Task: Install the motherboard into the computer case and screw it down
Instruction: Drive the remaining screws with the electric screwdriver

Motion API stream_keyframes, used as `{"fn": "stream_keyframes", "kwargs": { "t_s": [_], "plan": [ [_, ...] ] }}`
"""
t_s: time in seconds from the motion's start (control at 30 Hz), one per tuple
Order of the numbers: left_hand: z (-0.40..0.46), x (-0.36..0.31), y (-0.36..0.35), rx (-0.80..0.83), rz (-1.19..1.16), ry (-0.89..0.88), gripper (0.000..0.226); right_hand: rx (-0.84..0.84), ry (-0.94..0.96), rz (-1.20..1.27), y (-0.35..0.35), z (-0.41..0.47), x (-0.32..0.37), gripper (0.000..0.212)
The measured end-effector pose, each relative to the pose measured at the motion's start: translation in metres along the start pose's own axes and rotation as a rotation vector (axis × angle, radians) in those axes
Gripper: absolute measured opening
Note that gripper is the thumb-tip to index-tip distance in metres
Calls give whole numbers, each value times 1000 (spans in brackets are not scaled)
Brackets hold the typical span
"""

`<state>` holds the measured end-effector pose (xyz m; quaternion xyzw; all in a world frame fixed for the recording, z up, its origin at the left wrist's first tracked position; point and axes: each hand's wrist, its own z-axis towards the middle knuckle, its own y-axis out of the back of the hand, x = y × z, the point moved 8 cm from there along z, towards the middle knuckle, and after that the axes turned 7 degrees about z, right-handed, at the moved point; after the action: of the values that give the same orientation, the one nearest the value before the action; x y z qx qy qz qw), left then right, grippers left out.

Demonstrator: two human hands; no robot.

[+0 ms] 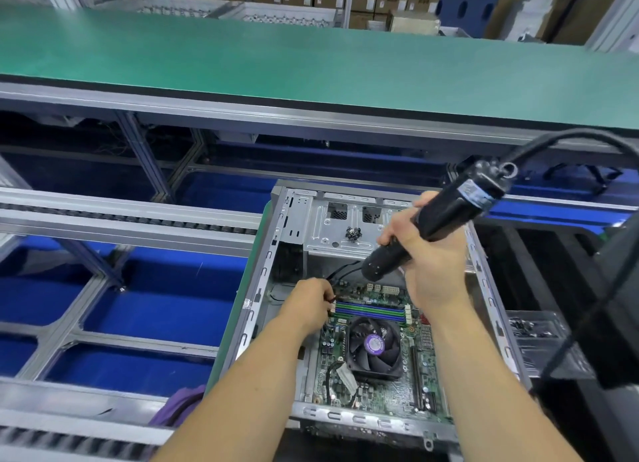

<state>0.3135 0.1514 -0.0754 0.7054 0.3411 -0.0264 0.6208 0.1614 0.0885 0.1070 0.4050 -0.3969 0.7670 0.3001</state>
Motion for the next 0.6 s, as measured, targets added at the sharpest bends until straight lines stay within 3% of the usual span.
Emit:
{"fn": "stream_keyframes", "kwargs": {
  "t_s": [0.13,0.27,0.6],
  "plan": [
    [-2,5,-1,21,-35,52,11,76,-46,-114,-29,1,-9,30],
    [-3,11,-4,34,-117,114,12,160,-84,-175,-52,2,-16,55],
    [-4,16,-8,40,-167,149,42,217,-107,-240,-68,-4,-25,25]
  ]
}}
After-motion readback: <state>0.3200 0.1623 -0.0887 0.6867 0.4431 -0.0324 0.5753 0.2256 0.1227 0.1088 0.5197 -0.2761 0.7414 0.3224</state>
